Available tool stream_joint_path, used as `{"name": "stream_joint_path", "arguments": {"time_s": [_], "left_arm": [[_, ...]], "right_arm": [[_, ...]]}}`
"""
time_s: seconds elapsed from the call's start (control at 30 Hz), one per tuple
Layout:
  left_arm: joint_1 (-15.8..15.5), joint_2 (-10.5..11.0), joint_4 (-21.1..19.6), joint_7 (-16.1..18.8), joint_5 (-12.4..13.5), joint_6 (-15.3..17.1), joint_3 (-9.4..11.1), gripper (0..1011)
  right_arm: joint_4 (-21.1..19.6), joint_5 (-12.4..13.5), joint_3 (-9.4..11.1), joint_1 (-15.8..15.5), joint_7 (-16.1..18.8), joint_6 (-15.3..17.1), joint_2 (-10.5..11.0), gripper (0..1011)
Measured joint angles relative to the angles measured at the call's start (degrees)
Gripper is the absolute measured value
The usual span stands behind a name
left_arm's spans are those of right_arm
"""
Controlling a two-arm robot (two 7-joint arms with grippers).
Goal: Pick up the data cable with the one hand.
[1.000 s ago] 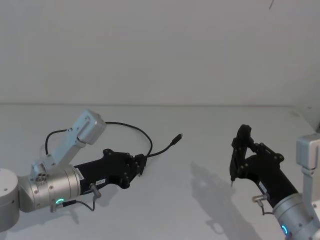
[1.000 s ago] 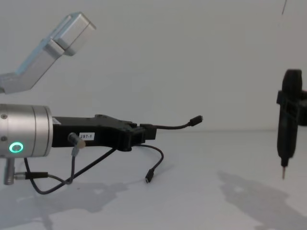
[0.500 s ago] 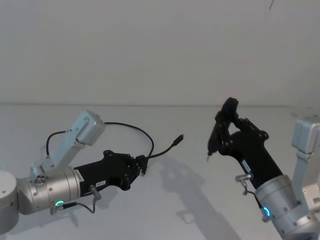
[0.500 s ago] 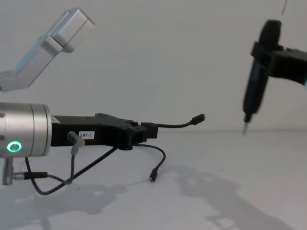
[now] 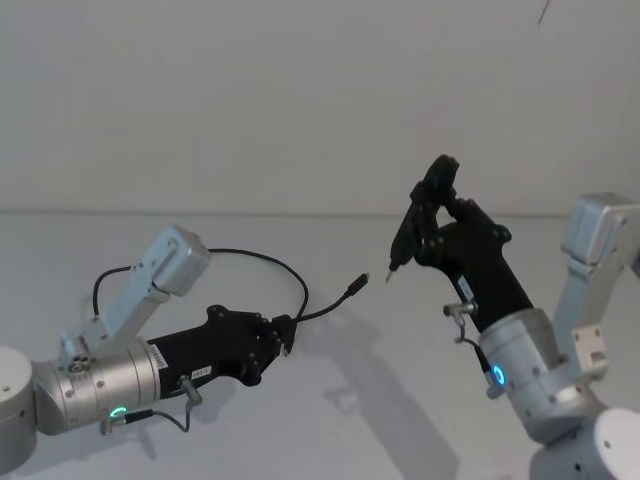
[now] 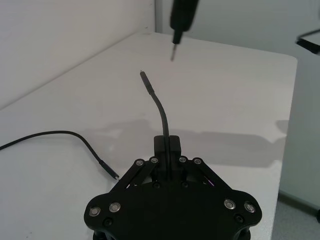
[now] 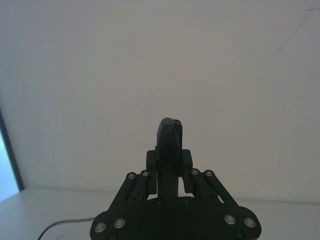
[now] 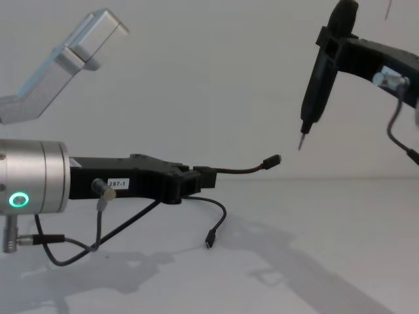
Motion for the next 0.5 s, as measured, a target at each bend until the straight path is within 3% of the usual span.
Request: {"name": "stream_joint_path", "arguments": {"time_s": [0.5], "left_arm": [[0.1,0.1,-0.1,0.0,-0.1,0.0,0.0,41]], "right_arm": [[9.9,-2.9,0.8,7.5,-5.2,-1.3,-5.4,279]]}}
